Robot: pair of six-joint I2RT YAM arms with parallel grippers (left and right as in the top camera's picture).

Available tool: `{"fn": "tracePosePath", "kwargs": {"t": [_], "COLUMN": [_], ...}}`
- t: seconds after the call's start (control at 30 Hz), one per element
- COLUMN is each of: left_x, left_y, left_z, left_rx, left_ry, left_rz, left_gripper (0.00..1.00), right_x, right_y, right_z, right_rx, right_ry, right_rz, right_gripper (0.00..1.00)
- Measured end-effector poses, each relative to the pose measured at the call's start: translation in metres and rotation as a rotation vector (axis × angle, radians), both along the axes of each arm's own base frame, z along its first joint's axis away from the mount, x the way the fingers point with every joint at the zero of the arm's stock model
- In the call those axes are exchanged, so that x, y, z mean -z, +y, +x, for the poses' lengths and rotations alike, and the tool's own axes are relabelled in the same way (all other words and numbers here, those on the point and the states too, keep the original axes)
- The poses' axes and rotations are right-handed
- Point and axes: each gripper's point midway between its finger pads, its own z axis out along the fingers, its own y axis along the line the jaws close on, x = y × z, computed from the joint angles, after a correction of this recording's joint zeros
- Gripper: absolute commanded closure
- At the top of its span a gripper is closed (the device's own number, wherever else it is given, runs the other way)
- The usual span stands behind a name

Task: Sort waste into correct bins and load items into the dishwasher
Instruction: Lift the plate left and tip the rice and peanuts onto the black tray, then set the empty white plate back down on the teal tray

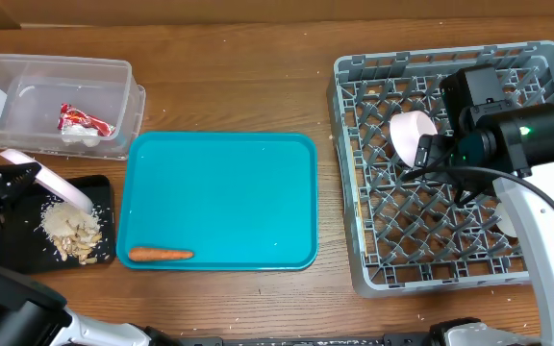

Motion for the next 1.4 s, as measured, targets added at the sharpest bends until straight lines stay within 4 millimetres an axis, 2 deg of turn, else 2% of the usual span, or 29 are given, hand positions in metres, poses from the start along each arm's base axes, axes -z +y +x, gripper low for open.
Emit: {"fn": "tracePosePath", "kwargs": {"t": [0.4,0.57,0.7,0.83,0.93,1.07,1.17,1.27,1.4], "left_x": [-0.001,-0.005,-0.012,-0.022,-0.018,0.008,0.031,0.056,0.092], "left_y": [-0.005,-0.034,-0.085,-0.158,-0.211,-0.273,-0.319,-0.355,-0.383], "left_z": [-0.002,0.003,0.018,0.027,0.031,0.036,0.032,0.025,0.015], "left_rx": [0.004,0.086,0.250,0.481,0.646,0.808,0.884,0.915,0.901], "left_ry": [0.015,0.037,0.021,-0.006,-0.007,0.077,0.171,0.262,0.384], "left_rz": [-0.024,-0.061,-0.013,0.080,0.161,0.319,0.470,0.616,0.784], "left_gripper": [0.96,0.96,0.97,0.96,0.96,0.96,0.96,0.96,0.96], "right_x": [0.000,0.000,0.000,0.000,0.000,0.000,0.000,0.000,0.000], "right_y": [0.000,0.000,0.000,0.000,0.000,0.000,0.000,0.000,0.000], "right_z": [0.000,0.000,0.000,0.000,0.002,0.002,0.002,0.002,0.002], "right_rx": [0.000,0.000,0.000,0.000,0.001,0.000,0.000,0.000,0.000], "right_ry": [0.000,0.000,-0.001,-0.002,-0.008,-0.009,-0.008,-0.009,-0.008], "right_rz": [0.000,0.000,0.001,0.001,0.002,0.002,0.002,0.002,0.002], "right_gripper": [0.16,0.16,0.16,0.16,0.16,0.16,0.15,0.15,0.15]}}
